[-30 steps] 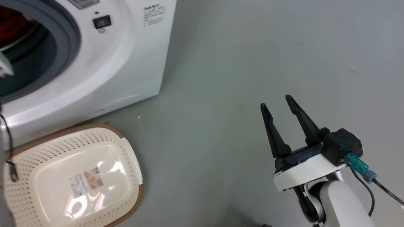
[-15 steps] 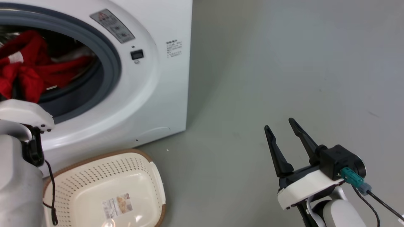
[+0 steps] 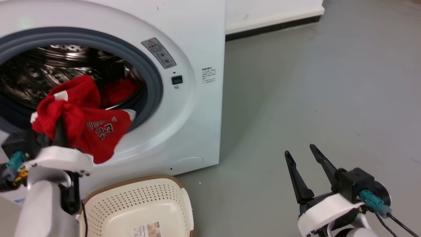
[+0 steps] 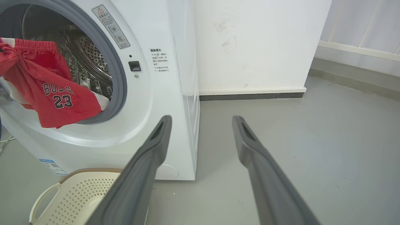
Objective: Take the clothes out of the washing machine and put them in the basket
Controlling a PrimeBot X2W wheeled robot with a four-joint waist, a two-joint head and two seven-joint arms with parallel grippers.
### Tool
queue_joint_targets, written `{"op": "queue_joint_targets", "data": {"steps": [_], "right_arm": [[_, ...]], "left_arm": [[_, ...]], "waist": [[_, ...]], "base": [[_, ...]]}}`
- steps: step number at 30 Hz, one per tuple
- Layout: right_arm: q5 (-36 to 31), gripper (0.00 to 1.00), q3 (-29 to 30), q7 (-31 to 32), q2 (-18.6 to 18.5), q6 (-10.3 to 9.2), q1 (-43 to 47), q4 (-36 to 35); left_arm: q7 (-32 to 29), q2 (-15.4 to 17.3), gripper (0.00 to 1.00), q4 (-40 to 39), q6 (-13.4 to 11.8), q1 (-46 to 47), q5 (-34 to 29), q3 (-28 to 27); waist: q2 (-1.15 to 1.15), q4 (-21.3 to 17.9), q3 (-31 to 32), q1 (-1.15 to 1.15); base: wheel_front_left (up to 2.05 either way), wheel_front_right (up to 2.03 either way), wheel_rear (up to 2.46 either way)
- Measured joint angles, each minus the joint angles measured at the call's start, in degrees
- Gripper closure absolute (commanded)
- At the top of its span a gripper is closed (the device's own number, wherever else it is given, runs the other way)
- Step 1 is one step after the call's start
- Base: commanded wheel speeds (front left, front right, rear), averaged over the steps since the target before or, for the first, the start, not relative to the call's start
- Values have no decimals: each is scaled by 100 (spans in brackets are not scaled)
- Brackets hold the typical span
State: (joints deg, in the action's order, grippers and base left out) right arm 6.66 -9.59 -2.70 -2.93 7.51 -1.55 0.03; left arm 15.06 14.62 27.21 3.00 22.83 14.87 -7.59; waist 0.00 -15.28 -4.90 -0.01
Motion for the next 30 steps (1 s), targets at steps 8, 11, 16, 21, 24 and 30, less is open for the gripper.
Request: {"op": "queue_joint_targets", "data": {"steps": [8, 11, 16, 21, 24, 30], "right_arm": [[-64, 0, 63, 174, 0, 0, 283, -207], [-79, 0, 67, 199, 0, 0, 311, -267], [-119, 0, 47, 249, 0, 0, 371, -337], [-132, 0, 25, 267, 0, 0, 311, -413], [-162, 0, 4, 266, 0, 0, 103, -476], [-169, 0, -20, 221, 0, 0, -210, -527]], "left_arm": [[-209, -389, 100, -1249, -116, -1049, 42, 181], [-346, -545, 100, -1705, -201, -1550, 41, 286], [-455, -792, 100, -2221, -357, -2257, 0, 444], [-445, -931, 100, -2247, -488, -2648, -20, 600], [-280, -987, 100, -1839, -492, -2639, 65, 690], [-133, -1007, 100, -1152, -420, -2343, 169, 670]], "waist": [[0, 344, 269, 0], [0, 471, 287, 0], [0, 659, 216, 0], [0, 779, -12, 1], [0, 854, -382, 2], [0, 866, -864, 2]], "base": [[0, 0, 0], [0, 0, 0], [0, 0, 0], [0, 0, 0], [0, 0, 0], [0, 0, 0]]}}
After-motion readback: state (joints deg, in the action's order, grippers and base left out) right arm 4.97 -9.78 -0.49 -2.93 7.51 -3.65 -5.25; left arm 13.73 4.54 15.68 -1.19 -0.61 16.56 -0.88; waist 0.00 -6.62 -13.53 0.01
